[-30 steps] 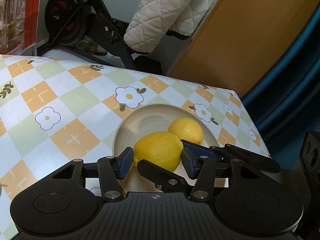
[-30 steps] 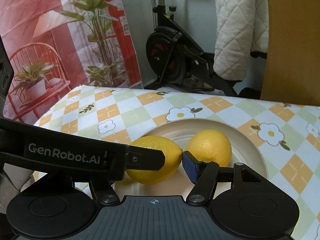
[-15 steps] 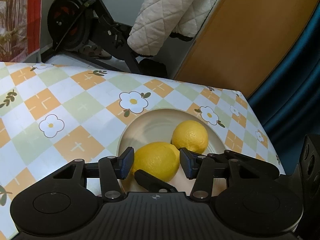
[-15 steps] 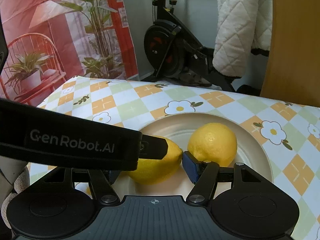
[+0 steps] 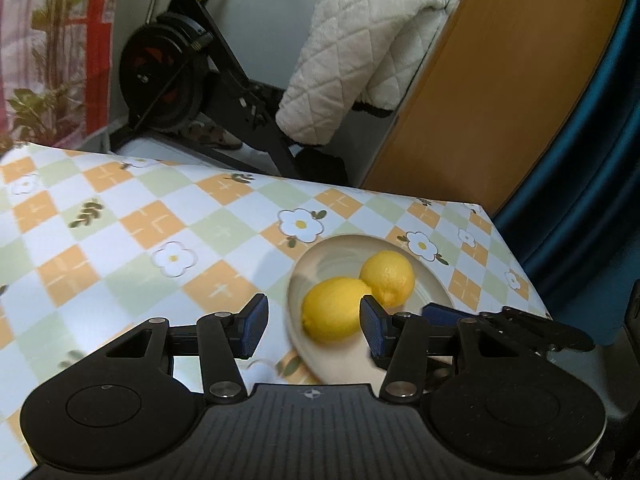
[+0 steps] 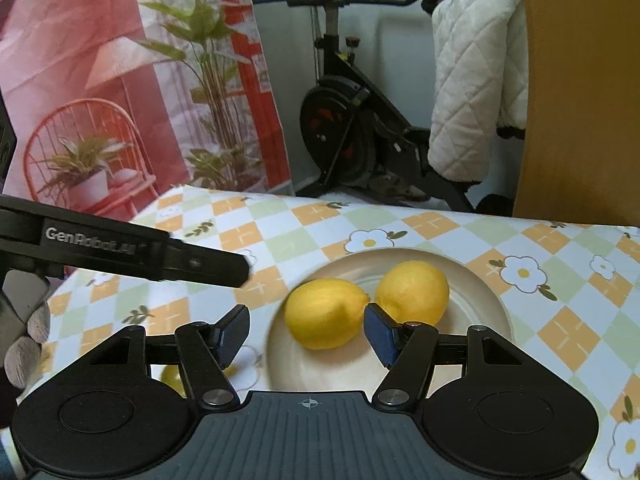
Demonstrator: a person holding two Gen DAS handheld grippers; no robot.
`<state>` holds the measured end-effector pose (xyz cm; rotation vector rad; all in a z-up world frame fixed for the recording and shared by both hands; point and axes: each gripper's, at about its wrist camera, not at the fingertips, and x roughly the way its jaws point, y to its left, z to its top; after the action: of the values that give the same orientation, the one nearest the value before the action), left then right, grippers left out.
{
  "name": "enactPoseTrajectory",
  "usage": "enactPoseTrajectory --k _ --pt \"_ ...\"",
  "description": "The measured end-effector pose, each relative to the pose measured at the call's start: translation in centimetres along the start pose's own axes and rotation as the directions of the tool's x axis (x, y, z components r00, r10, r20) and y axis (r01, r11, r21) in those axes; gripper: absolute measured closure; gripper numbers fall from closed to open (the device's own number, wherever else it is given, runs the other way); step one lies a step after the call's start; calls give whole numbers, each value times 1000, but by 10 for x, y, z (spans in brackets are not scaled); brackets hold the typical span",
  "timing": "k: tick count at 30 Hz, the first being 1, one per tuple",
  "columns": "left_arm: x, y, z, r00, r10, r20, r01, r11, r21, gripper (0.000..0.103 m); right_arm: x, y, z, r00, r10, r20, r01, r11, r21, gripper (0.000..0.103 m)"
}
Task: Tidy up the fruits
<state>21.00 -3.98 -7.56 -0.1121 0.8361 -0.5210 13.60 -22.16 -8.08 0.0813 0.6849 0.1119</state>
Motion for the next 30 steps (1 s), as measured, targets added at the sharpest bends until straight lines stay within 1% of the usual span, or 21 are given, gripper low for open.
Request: enactPoseTrajectory --k 2,6,12,18,23,26,30 --pt "-14 2 -8 1000 17 12 -17 1000 7 51 -11 4 -5 1000 6 12 -6 1000 -3 45" --pt "-35 9 -26 999 42 24 -42 999 3 51 -30 13 -16 1000 13 23 -13 1000 -18 46" --pt "-59 19 -55 996 83 31 -83 996 -13 51 -45 28 -37 1000 12 16 -12 999 -53 48" --pt "-69 24 -80 995 101 16 -100 995 -24 51 -53 31 -57 1000 6 -7 -6 998 -61 58" --pt "-74 24 -88 995 93 28 -92 995 -25 51 -58 27 -69 999 -1 -33 -2 997 -74 74" --pt "-72 19 -90 996 86 31 -85 996 -16 51 -62 25 -78 999 0 -49 -4 997 -82 79" --pt "-68 15 -98 997 79 22 -79 997 -18 51 -64 19 -91 997 -3 -76 -3 997 -76 80"
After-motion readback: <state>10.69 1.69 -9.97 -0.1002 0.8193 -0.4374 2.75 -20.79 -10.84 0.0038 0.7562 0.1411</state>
